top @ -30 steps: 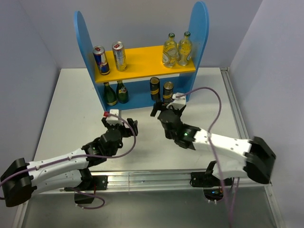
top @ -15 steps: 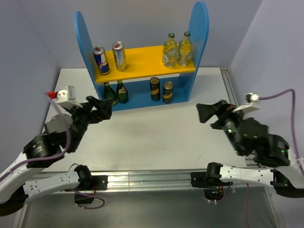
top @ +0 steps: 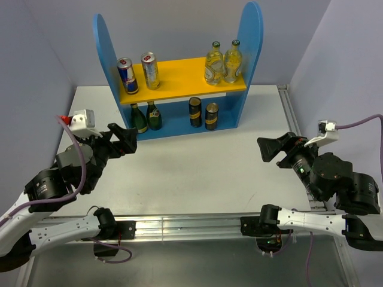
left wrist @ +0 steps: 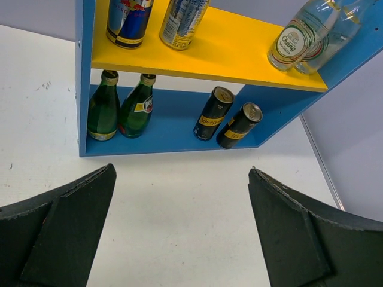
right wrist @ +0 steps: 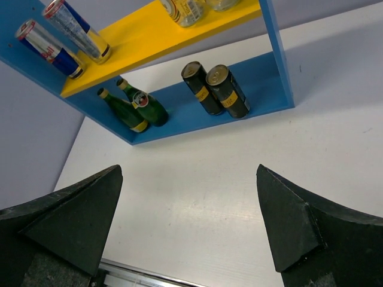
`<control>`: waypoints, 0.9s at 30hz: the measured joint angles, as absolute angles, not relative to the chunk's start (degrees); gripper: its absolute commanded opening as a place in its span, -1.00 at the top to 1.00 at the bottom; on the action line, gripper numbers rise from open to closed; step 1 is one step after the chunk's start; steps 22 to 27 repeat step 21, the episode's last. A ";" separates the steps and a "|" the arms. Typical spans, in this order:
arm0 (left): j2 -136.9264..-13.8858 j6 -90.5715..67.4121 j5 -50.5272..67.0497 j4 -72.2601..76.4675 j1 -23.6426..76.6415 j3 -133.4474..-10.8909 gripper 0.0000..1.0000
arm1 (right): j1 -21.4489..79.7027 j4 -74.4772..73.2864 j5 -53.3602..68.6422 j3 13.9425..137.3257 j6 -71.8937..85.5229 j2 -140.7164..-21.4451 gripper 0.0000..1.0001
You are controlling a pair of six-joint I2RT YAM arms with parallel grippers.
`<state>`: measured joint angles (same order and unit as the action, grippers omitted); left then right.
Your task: Place and organize the beverage onto the shelf
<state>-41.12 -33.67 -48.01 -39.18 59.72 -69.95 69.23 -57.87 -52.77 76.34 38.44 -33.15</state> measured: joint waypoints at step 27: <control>-43.48 -32.51 -50.09 -38.76 59.72 -69.47 -0.99 | 69.23 -53.87 -49.89 74.56 33.45 -32.77 -1.00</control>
